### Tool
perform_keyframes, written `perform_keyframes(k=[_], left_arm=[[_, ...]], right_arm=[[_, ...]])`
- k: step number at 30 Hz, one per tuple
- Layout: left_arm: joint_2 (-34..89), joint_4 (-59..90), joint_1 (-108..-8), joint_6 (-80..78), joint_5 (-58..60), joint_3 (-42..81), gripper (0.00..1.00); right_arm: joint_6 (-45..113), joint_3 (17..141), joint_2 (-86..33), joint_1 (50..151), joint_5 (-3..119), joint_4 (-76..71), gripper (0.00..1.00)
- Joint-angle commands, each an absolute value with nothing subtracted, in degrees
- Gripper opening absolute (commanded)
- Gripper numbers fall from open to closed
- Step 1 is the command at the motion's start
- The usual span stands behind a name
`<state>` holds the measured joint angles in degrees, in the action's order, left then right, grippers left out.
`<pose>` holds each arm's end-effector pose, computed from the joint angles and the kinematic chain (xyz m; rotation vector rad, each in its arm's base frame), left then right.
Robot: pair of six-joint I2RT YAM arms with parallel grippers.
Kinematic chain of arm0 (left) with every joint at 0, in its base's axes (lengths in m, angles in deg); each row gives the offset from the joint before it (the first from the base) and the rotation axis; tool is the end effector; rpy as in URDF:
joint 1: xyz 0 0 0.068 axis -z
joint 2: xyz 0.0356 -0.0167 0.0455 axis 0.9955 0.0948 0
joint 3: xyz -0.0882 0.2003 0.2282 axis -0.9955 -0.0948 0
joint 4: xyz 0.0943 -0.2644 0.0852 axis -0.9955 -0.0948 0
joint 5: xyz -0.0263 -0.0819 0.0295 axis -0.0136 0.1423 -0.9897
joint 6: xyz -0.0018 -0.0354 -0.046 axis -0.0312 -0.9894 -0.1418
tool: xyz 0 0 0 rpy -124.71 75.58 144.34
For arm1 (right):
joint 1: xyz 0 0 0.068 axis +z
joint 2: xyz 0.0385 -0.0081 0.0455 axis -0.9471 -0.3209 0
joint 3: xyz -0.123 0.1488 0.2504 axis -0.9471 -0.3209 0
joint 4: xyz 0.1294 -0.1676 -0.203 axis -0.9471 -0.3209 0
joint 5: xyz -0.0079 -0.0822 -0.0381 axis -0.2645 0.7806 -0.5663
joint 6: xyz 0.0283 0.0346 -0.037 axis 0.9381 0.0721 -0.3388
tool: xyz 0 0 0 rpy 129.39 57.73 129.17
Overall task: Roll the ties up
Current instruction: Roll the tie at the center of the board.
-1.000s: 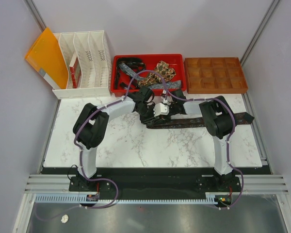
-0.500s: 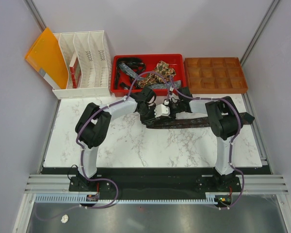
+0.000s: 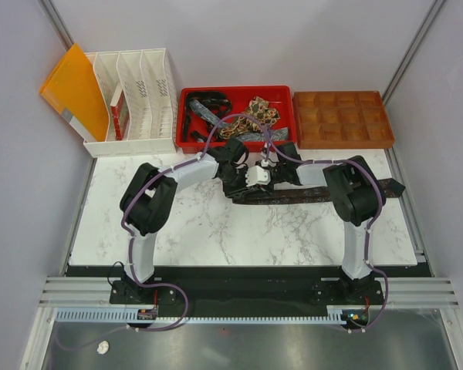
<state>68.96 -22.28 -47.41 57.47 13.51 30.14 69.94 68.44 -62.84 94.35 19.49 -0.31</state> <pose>0.3607 -0.2918 0.1794 1.8819 1.9648 -0.4537 0.3980 0.2022 0.1268 0.0537 2.6463 1.4522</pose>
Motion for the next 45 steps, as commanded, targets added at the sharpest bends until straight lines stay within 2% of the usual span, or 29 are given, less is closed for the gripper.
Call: perform_keyframes(k=[1, 2, 3, 6, 8, 15, 20, 24, 32, 40, 45], left_arm=[[74.4, -25.74, -46.33, 59.24, 11.63, 27.14, 0.38], [74.05, -25.74, -46.5, 59.16, 11.81, 27.05, 0.38], [73.87, -25.82, -46.68, 59.16, 12.16, 27.05, 0.39], [72.82, -25.91, -47.38, 59.68, 12.78, 26.09, 0.4], [72.11, -25.91, -48.17, 59.77, 13.39, 25.91, 0.43], [66.15, -23.9, -52.47, 58.1, 20.24, 25.91, 0.64], [60.69, -16.87, -56.43, 57.48, 26.22, 20.39, 0.71], [58.05, -15.19, -56.87, 61.0, 30.79, 17.39, 0.73], [60.86, -11.94, -55.12, 60.74, 27.19, 20.36, 0.74], [64.72, -11.14, -50.99, 63.28, 22.54, 23.18, 0.74], [66.66, -11.5, -49.41, 64.96, 20.08, 24.85, 0.7]], right_arm=[[69.54, 67.98, -64.15, 94.84, 20.72, 1.94, 0.31], [69.0, 67.81, -64.41, 94.75, 21.86, 1.32, 0.25], [68.56, 67.28, -64.5, 94.31, 22.22, 0.97, 0.14], [67.07, 67.1, -65.03, 93.35, 23.54, -1.05, 0.01], [65.57, 67.19, -65.29, 93.17, 24.68, -2.72, 0.0], [60.91, 66.22, -65.56, 92.29, 26.61, -6.86, 0.0], [57.93, 66.92, -67.84, 92.29, 28.63, -7.82, 0.0], [55.99, 66.4, -67.84, 91.94, 30.48, -9.05, 0.0], [55.46, 67.01, -69.95, 91.67, 31.01, -11.6, 0.0], [58.01, 67.01, -71.8, 91.32, 26.45, -9.32, 0.0], [61.08, 66.31, -72.5, 90.79, 24.6, -6.34, 0.0]])
